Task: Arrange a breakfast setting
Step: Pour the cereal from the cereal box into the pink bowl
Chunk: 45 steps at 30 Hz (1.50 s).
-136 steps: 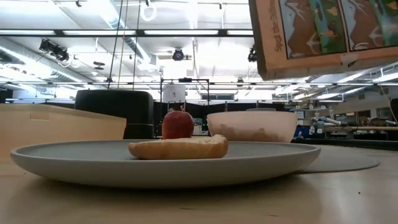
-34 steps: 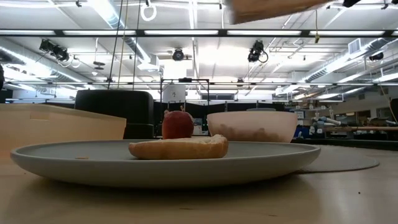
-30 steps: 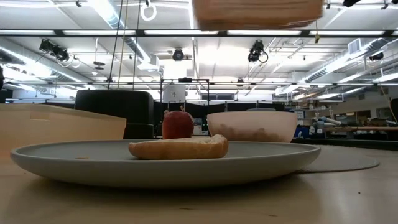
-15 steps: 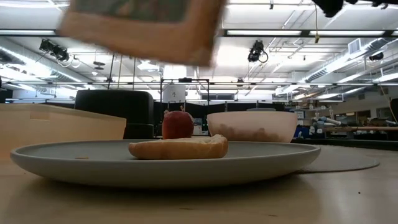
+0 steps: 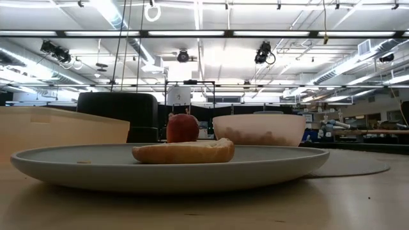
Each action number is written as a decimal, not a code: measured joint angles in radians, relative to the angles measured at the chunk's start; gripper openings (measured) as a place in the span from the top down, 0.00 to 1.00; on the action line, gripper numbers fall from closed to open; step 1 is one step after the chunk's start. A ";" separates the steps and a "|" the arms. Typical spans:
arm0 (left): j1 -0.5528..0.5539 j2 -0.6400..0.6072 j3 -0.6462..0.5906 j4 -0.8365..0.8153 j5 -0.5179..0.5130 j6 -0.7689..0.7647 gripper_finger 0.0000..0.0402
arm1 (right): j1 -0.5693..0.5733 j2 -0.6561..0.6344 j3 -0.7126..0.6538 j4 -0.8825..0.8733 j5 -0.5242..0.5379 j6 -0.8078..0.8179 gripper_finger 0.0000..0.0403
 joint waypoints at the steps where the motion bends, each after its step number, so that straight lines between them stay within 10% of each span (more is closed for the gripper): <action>1: -0.019 -0.022 -0.030 0.013 0.016 0.000 0.91 | 0.000 0.036 0.030 -0.001 0.002 -0.002 0.04; 21: -0.317 -0.338 -0.362 0.100 0.052 0.048 0.89 | -0.002 0.415 0.339 0.012 0.192 0.061 0.05; 31: -0.320 -0.337 -0.361 0.034 -0.167 0.051 0.82 | -0.005 0.452 0.339 0.027 0.206 0.116 0.05; 45: -0.320 -0.335 -0.257 -0.089 -0.154 0.017 0.49 | 0.002 0.493 0.339 0.026 0.189 0.155 0.05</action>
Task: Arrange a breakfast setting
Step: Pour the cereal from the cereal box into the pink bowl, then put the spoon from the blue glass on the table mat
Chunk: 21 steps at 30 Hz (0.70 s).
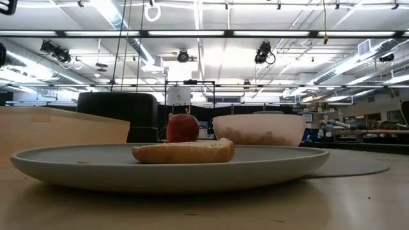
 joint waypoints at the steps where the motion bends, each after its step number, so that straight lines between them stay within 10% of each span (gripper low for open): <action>1: 0.000 0.000 0.013 -0.017 0.000 0.009 0.47 | 0.000 0.000 0.000 0.000 0.000 0.004 0.05; 21: 0.002 0.000 0.256 0.036 -0.037 0.062 0.40 | 0.004 0.000 0.000 -0.014 -0.037 0.008 0.06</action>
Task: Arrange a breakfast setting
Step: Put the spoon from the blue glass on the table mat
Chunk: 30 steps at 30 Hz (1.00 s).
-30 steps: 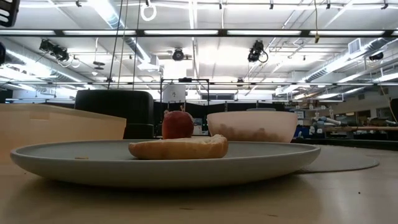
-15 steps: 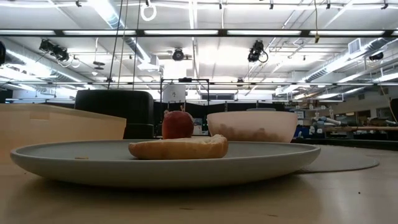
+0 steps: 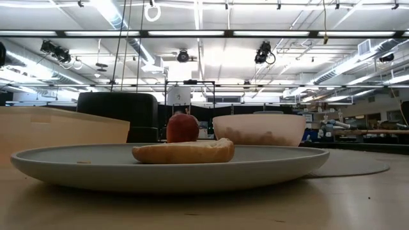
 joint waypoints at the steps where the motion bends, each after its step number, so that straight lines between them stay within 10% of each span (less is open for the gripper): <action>1: 0.000 0.000 0.001 0.028 -0.022 0.018 0.40 | 0.000 0.000 0.000 -0.007 0.000 0.000 0.06; 14: 0.230 0.027 -0.017 0.132 -0.708 0.125 0.49 | -0.014 0.008 -0.067 -0.048 -0.127 0.053 0.23; 30: 0.676 0.226 -0.145 0.396 -0.417 0.070 0.64 | 0.043 -0.017 -0.150 -0.054 -0.142 0.018 0.41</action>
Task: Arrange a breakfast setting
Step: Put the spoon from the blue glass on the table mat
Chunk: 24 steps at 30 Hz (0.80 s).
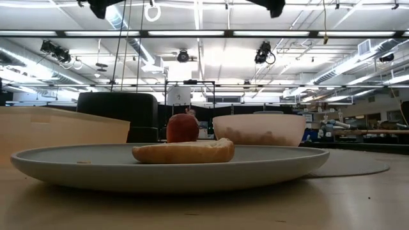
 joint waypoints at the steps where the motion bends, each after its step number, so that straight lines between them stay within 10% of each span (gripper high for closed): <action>1: 0.018 0.013 0.000 0.011 0.020 -0.005 0.65 | 0.006 -0.011 -0.007 -0.003 0.011 -0.010 0.42; 24: 0.093 0.072 -0.173 0.278 0.090 -0.044 0.61 | 0.019 -0.512 -0.443 -0.009 -0.039 0.095 0.48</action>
